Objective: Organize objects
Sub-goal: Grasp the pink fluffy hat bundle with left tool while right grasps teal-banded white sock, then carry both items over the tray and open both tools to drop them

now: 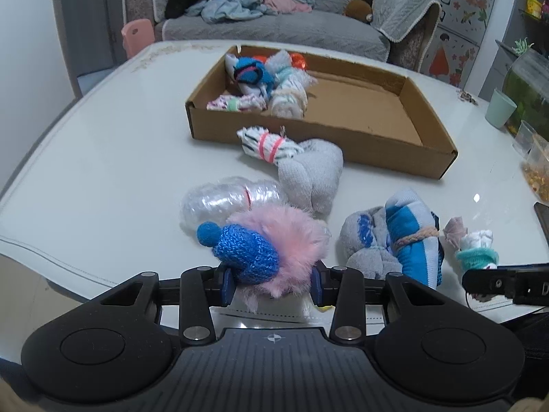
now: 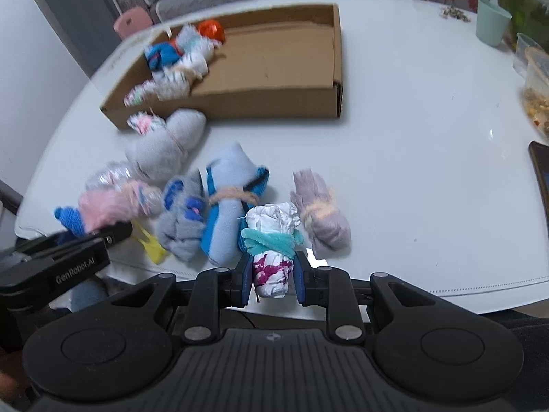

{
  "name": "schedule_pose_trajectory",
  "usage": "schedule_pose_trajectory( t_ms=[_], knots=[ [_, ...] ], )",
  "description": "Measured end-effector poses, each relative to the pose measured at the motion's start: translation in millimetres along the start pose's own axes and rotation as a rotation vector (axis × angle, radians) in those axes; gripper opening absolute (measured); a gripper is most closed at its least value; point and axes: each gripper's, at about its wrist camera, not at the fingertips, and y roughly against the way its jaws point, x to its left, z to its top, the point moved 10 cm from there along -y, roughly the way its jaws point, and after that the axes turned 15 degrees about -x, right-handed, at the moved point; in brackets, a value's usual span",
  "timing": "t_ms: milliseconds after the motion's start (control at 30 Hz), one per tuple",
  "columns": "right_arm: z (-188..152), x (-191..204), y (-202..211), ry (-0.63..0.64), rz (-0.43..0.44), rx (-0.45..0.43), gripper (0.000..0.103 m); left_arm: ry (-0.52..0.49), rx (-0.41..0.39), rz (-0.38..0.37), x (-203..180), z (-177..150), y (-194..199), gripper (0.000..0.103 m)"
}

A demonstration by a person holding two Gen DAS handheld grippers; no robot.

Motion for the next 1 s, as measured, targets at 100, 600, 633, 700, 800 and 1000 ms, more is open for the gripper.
schedule_pose_trajectory(
  t_ms=[100, 600, 633, 700, 800, 1000],
  knots=[
    [5, 0, -2, -0.007, 0.005, -0.016, 0.022, 0.021, -0.026, 0.007, 5, 8, 5, 0.046],
    [149, -10, 19, 0.038, 0.091, -0.28, 0.022, -0.066, -0.138, -0.16, -12, 157, 8, 0.045],
    [160, -10, 17, 0.045, 0.093, -0.291, 0.022, -0.079, -0.137, -0.165, -14, 166, 1, 0.045],
    [180, -8, 9, 0.056, 0.11, -0.315, 0.022, -0.114, -0.138, -0.194, -23, 182, -12, 0.045],
    [208, -3, -5, 0.091, 0.152, -0.347, 0.022, -0.176, -0.141, -0.259, -43, 207, -37, 0.045],
    [240, 10, -50, 0.199, 0.293, -0.352, 0.022, -0.382, -0.132, -0.411, -85, 223, -93, 0.046]
  ],
)
